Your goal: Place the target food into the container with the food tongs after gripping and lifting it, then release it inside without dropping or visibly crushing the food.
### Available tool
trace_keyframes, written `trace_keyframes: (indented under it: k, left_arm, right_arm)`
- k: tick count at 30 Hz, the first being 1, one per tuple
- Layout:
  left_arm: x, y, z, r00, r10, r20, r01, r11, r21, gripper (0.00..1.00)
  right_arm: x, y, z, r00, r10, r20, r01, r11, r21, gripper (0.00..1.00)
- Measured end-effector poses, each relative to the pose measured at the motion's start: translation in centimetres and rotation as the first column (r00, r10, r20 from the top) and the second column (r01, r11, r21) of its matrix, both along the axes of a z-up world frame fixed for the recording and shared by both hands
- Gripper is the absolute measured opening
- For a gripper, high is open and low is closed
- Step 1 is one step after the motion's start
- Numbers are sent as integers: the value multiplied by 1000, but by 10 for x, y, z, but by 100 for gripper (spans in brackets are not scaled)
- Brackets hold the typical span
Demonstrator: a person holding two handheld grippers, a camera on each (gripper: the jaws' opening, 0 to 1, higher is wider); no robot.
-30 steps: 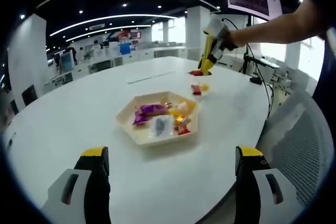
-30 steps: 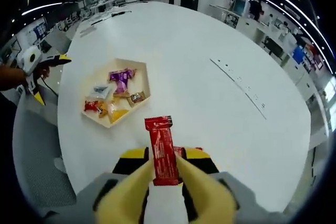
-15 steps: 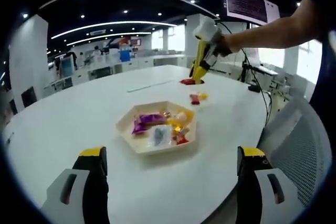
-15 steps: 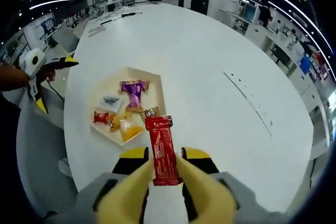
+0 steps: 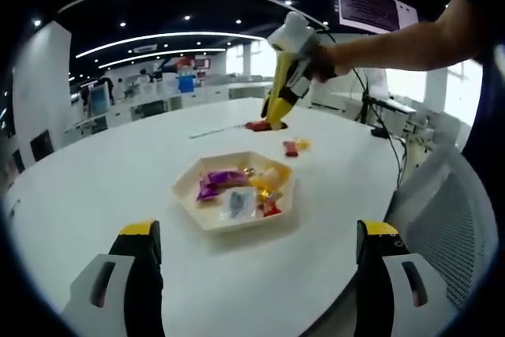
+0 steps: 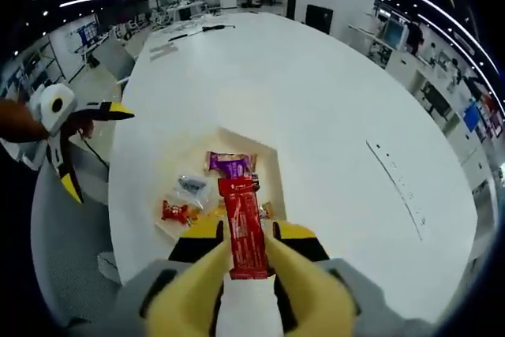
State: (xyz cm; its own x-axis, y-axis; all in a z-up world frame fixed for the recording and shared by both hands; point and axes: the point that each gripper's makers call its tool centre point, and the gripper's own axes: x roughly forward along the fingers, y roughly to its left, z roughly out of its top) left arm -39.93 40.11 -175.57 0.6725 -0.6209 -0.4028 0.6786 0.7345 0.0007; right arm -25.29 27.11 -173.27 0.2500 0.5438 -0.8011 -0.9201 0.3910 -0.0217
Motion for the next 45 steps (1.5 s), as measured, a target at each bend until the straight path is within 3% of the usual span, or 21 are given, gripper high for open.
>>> trace_keyframes:
  k: [8,16,31,33,43,45]
  left_arm:
    - [-1,-1,0,1000,-5,5,5,1000,10,99]
    - [-2,-3,-1,1000,-18,13,17,999,32,99]
    - [0,0,-1,1000,-3,15,3,1000,31,99]
    - [0,0,-1,1000,-3,13,3,999,33,99]
    - [0,0,-1,1000,-4,16,3,999,37,99]
    - [0,0,-1,1000,-2,16,2,999,40,99]
  right_arm:
    - [-11,43,-2,998,63,-8,-63,998,3,23]
    - [-16,70,-2,994,105,-8,-105,994,3,23]
    - [-17,72,-5,991,135,0,-135,991,-18,24]
    - [-17,72,-6,978,202,51,-200,979,-45,25]
    - [-18,72,-3,975,214,62,-215,977,0,28]
    - [-16,72,-1,972,219,90,-219,976,-6,28]
